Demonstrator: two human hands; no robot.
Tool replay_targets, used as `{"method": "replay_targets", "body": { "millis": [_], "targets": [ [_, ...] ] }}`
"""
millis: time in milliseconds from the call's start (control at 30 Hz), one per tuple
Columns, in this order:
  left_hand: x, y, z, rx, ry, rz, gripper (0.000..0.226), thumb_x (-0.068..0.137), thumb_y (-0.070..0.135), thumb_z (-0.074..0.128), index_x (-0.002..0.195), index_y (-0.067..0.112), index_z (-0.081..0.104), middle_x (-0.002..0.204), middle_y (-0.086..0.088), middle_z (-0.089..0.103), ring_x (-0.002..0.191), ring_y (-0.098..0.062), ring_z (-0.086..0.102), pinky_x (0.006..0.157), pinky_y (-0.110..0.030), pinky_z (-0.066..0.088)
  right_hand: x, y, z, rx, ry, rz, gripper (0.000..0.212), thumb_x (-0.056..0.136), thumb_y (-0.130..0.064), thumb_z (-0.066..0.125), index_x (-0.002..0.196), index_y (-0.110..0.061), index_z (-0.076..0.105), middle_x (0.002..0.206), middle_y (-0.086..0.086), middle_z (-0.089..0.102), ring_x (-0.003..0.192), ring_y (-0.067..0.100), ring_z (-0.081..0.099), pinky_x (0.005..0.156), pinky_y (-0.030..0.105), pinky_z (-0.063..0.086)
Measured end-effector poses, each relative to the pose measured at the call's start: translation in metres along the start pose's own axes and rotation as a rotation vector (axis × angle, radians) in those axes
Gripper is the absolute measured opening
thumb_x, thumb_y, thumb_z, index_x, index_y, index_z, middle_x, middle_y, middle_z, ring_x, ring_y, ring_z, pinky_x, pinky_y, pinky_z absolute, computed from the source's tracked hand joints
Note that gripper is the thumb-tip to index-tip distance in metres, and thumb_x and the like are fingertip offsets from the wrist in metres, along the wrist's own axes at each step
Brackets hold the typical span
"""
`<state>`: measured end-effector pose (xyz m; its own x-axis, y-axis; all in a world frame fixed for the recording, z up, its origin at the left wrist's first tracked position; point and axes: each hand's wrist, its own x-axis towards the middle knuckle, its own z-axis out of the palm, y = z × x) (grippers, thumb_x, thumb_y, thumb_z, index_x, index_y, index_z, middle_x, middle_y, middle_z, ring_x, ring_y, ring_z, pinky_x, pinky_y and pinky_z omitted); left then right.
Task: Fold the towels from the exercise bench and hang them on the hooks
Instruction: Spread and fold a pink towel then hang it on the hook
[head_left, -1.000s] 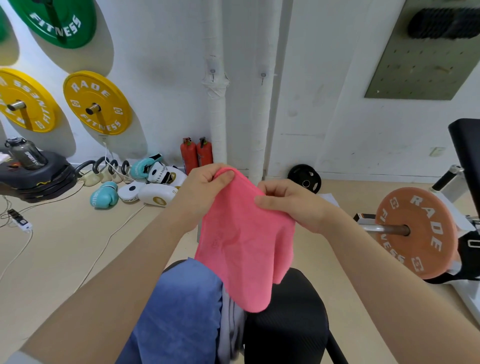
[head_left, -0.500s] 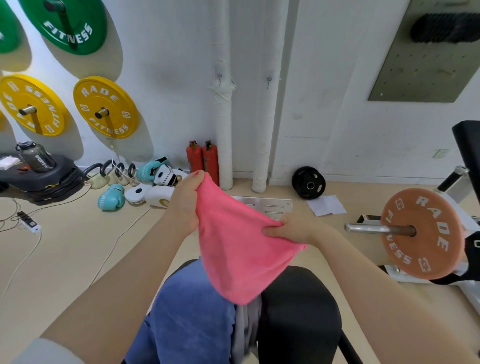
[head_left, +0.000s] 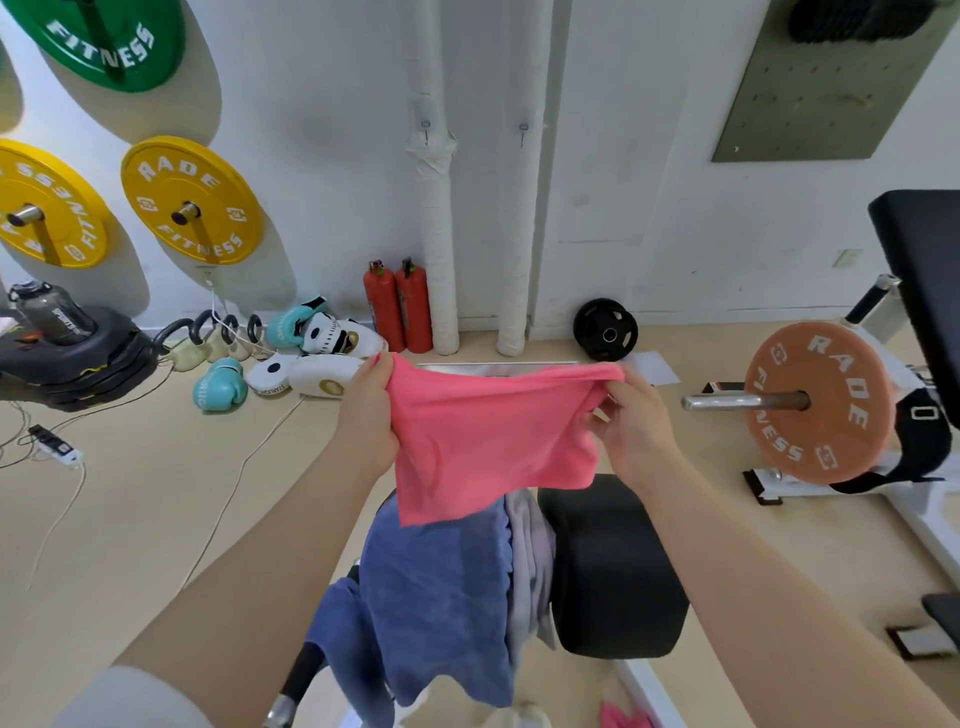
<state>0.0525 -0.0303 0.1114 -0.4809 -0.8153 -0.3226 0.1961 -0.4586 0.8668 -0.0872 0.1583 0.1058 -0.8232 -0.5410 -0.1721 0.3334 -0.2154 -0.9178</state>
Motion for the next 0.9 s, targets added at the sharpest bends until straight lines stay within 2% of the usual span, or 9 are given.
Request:
{"method": "replay_targets", "body": {
  "millis": [100,167,367,467,500,633,700,833,900],
  "targets": [
    [-0.005,0.001,-0.011,-0.005,-0.005,-0.024,0.015,0.096,0.026,0.046,0.103,0.019,0.057,0.09,0.001,0.06,0.081,-0.011,0.057,0.08,-0.029,0.047,-0.02,0.003,-0.005,0.112,-0.109,0.01,0.026,0.093,-0.002,0.04,0.073,-0.011,0.053,0.058,0.002,0.044,0.053,0.011,0.043,0.044,0.018,0.036],
    [-0.004,0.003,-0.022,-0.025,0.003,-0.028,0.014,0.096,0.027,0.047,0.098,0.019,0.058,0.09,0.0,0.06,0.087,-0.014,0.057,0.085,-0.033,0.048,-0.031,0.003,-0.015,-0.037,-0.223,0.012,0.018,0.09,-0.011,0.048,0.076,-0.009,0.06,0.063,0.003,0.052,0.059,0.012,0.05,0.058,0.023,0.042],
    [-0.01,0.005,-0.037,0.124,-0.007,0.028,0.033,0.095,0.029,0.048,0.125,0.015,0.053,0.12,-0.002,0.056,0.108,-0.016,0.053,0.104,-0.034,0.041,-0.067,0.002,-0.04,-0.906,-0.392,0.081,0.037,0.093,-0.013,0.051,0.06,-0.018,0.068,0.113,-0.007,0.062,0.102,0.013,0.057,0.094,0.028,0.043],
    [-0.017,-0.003,-0.035,0.181,-0.042,0.047,0.033,0.095,0.029,0.047,0.126,0.017,0.053,0.129,-0.002,0.054,0.115,-0.016,0.051,0.108,-0.034,0.037,-0.069,0.011,-0.048,-1.735,-0.303,-0.222,0.036,0.096,-0.035,0.042,0.09,-0.021,0.074,0.126,-0.008,0.059,0.104,0.014,0.059,0.09,0.033,0.045],
    [-0.017,-0.005,-0.034,0.17,-0.041,0.048,0.033,0.095,0.028,0.047,0.127,0.017,0.052,0.13,-0.002,0.053,0.117,-0.016,0.051,0.109,-0.036,0.036,-0.067,0.014,-0.049,-1.835,-0.217,-0.383,0.044,0.094,-0.04,0.036,0.092,-0.016,0.073,0.12,-0.006,0.064,0.095,0.017,0.063,0.081,0.031,0.047],
    [-0.01,-0.004,-0.035,0.074,-0.091,0.015,0.02,0.097,0.023,0.044,0.108,0.014,0.059,0.11,-0.004,0.06,0.104,-0.017,0.054,0.101,-0.034,0.042,-0.061,0.01,-0.052,-1.594,-0.091,-0.635,0.051,0.078,-0.045,0.03,0.059,-0.007,0.058,0.064,-0.008,0.051,0.054,0.019,0.046,0.049,0.029,0.036],
    [-0.005,-0.002,-0.033,0.047,-0.097,0.021,0.016,0.097,0.022,0.045,0.091,0.019,0.06,0.095,0.0,0.06,0.091,-0.013,0.055,0.091,-0.032,0.044,-0.05,0.007,-0.051,-1.522,-0.031,-0.689,0.046,0.077,-0.038,0.033,0.059,-0.005,0.058,0.066,-0.007,0.055,0.053,0.022,0.049,0.046,0.032,0.042],
    [0.021,-0.003,-0.03,0.022,-0.061,0.016,0.014,0.095,0.024,0.048,0.101,0.018,0.06,0.1,-0.002,0.062,0.092,-0.013,0.057,0.089,-0.032,0.047,-0.018,0.002,-0.046,-1.432,-0.005,-0.785,0.034,0.086,-0.024,0.042,0.076,-0.01,0.072,0.097,-0.004,0.071,0.065,0.021,0.063,0.058,0.035,0.054],
    [0.038,-0.002,-0.024,0.028,-0.042,0.002,0.023,0.095,0.026,0.049,0.112,0.015,0.059,0.106,-0.005,0.062,0.097,-0.016,0.058,0.093,-0.033,0.047,0.0,-0.006,-0.038,-1.026,-0.103,-0.562,0.023,0.091,-0.013,0.051,0.091,-0.016,0.074,0.101,-0.004,0.07,0.08,0.013,0.065,0.07,0.027,0.052]
  ]
}}
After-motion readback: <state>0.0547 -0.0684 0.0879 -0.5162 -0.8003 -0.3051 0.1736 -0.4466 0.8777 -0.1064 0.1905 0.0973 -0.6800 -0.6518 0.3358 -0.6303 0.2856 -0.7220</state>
